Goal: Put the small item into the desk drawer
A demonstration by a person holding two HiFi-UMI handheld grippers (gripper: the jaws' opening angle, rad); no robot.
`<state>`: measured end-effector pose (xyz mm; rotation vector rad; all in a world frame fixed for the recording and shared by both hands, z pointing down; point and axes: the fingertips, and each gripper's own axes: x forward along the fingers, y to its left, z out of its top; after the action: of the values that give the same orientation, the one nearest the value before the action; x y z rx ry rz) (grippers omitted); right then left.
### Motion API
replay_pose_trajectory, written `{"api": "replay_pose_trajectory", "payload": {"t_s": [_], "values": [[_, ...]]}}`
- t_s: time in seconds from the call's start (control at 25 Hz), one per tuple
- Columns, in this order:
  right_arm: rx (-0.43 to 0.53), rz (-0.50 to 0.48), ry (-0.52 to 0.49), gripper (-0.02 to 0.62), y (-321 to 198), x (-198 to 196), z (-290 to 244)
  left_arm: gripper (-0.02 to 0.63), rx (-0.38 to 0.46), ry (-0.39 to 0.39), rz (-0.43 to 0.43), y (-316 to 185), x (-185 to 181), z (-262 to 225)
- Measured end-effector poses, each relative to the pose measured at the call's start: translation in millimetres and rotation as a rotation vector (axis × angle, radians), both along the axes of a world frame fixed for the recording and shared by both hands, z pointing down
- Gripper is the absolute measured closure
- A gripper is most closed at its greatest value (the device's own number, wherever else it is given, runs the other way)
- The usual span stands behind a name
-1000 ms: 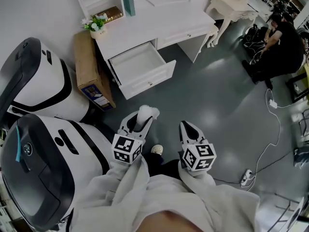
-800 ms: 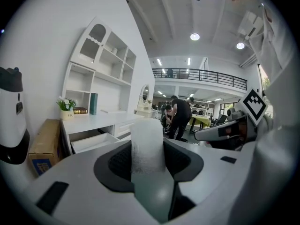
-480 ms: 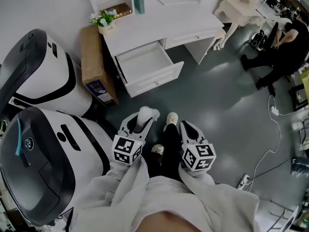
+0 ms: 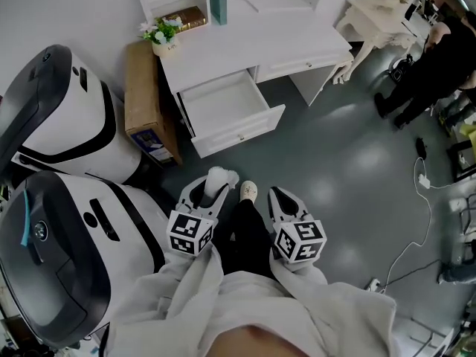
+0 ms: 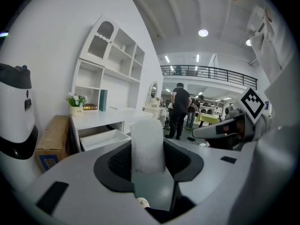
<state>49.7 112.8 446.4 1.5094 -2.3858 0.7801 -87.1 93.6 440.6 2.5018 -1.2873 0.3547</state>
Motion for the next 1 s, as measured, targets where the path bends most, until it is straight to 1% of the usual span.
{"api": "replay_pose_trajectory", "payload": {"t_s": [0.48, 0.8, 1.0], "values": [[0.023, 0.003, -0.006, 0.561, -95, 23, -14, 0.417, 0.034, -0.006, 0.006, -95, 19, -16], [0.034, -0.009, -0.003, 0.561, -159, 28, -19, 0.416, 0.055, -0.009, 0.004, -159, 26, -24], [0.03, -0.008, 0.008, 0.561, -189, 36, -21, 0.416, 0.051, 0.001, -0.008, -188, 30, -25]]}}
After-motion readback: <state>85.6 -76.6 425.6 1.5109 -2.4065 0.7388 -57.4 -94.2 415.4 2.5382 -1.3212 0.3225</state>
